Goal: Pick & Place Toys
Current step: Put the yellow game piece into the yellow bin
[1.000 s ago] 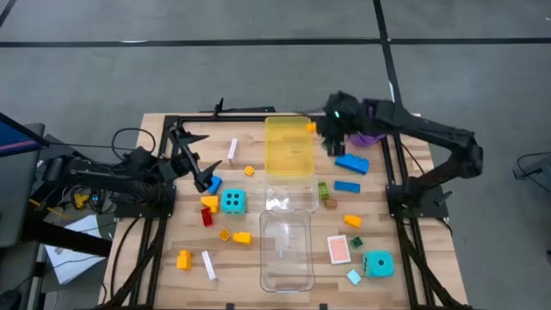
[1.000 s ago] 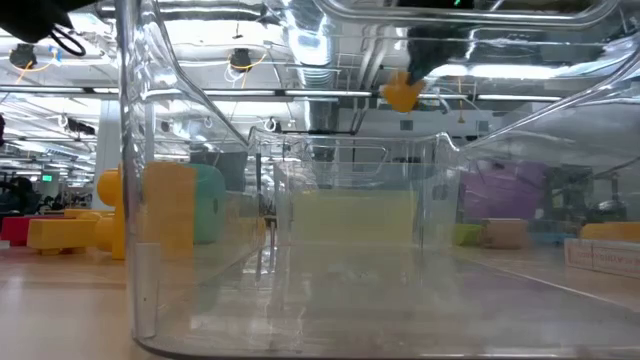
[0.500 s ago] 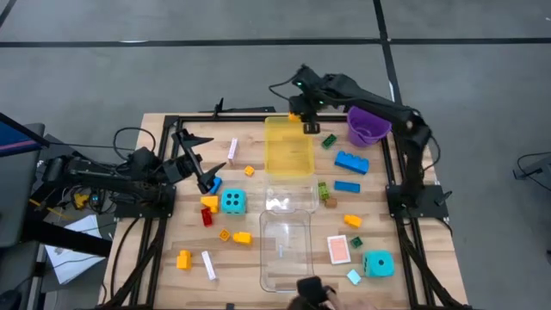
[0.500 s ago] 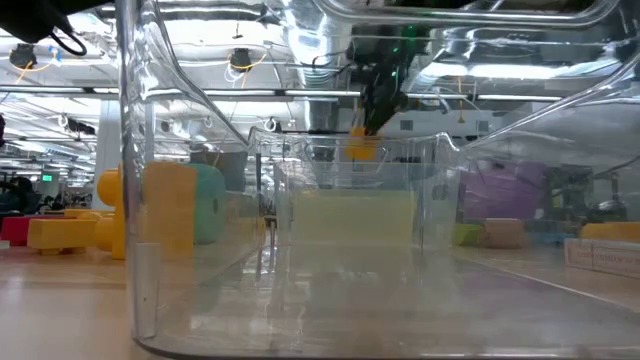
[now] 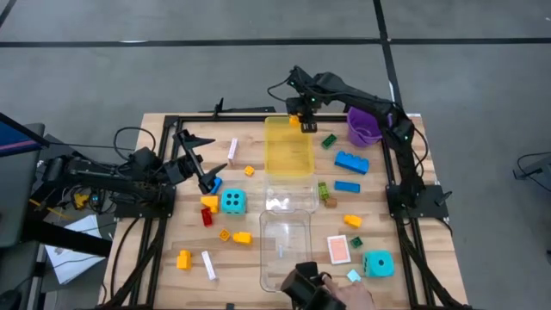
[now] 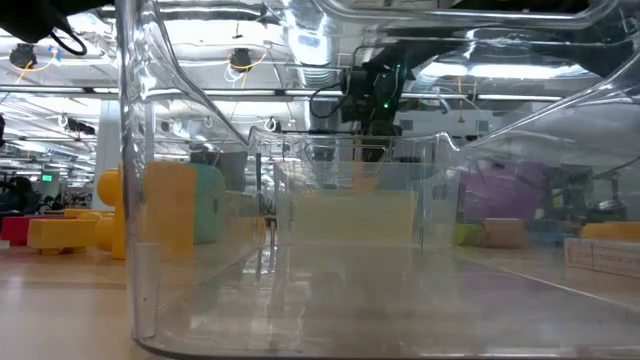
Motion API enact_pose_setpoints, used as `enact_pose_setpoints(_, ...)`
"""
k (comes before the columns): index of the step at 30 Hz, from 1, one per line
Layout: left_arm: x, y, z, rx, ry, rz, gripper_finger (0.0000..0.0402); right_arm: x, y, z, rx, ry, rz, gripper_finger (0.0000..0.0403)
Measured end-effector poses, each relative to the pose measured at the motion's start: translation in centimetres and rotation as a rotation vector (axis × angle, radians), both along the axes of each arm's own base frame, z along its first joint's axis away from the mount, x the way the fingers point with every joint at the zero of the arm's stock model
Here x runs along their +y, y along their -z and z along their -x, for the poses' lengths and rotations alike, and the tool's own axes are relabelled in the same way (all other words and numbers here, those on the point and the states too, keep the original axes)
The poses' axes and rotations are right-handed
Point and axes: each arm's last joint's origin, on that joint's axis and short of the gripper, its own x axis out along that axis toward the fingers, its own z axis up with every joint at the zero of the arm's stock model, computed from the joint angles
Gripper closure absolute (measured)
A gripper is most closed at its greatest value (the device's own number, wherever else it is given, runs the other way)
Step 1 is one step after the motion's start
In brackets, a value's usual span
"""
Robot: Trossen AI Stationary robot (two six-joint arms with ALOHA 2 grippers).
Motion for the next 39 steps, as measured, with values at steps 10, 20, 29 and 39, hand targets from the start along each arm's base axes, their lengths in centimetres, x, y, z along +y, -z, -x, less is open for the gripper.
enact_pose_setpoints(10, 0.0, 0.0, 0.0, 0.002, 0.001, 0.0, 0.0064, 0.0, 3.2, -0.3, 0.094, -0.007, -0.11, 0.0268)
enact_pose_setpoints(20, 0.0, 0.0, 0.0, 0.001, 0.0, 0.0, 0.0064, -0.1, 3.0, -0.6, 0.073, -0.015, -0.079, 0.0268)
enact_pose_setpoints(29, 0.0, 0.0, 0.0, 0.001, 0.0, 0.001, 0.0064, -0.5, 3.0, -0.3, 0.088, 0.003, -0.052, 0.0268)
enact_pose_setpoints(39, 0.0, 0.0, 0.0, 0.001, 0.0, 0.001, 0.0064, -1.3, 3.0, 0.5, 0.095, 0.033, -0.065, 0.0268)
